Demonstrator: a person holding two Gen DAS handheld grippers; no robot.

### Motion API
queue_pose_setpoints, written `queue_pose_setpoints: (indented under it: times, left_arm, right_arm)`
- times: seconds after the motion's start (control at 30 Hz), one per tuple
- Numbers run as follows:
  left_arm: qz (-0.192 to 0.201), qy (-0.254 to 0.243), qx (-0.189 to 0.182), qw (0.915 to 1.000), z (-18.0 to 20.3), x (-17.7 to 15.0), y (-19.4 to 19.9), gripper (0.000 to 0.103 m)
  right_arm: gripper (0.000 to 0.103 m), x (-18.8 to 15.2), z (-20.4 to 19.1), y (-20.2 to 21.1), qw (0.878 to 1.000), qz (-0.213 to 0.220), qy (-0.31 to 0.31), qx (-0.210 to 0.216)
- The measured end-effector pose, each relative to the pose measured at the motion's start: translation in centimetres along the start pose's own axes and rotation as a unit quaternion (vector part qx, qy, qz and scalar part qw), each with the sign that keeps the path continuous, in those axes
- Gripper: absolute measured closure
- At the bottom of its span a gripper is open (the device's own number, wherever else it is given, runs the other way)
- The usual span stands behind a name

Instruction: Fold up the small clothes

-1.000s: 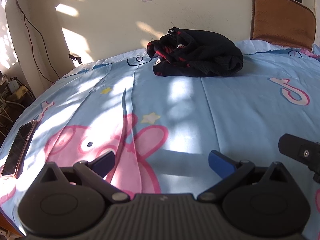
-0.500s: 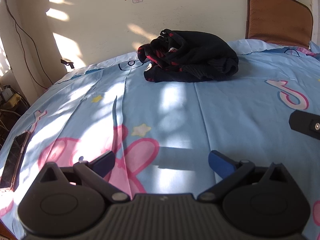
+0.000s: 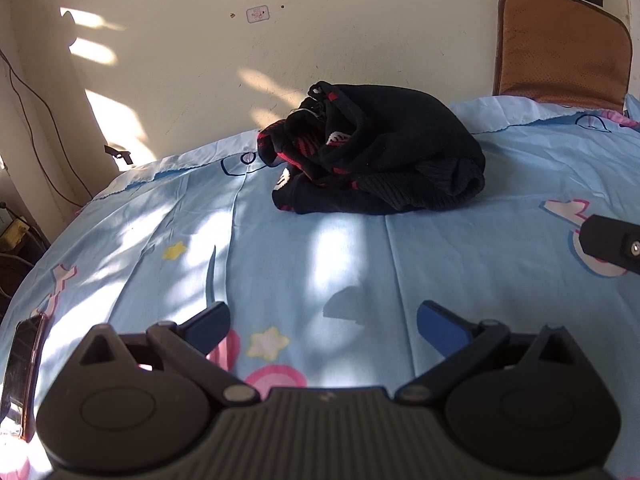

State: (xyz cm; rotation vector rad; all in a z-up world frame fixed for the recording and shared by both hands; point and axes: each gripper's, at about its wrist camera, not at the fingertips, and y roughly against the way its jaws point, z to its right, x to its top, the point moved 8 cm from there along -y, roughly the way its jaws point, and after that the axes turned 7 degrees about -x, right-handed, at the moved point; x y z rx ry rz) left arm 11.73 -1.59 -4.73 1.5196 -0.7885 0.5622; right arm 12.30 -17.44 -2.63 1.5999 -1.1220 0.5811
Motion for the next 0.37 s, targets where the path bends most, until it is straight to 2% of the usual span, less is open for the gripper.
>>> queue_pose_setpoints:
  times: [0.37]
  left_arm:
    - [0.005,0.005,-0.016,0.9998,0.4,2.3,-2.7,0.000]
  right_arm:
    - [0.012,1.2,0.7,-2.3,1.000,-0.006,0.008,-0.011]
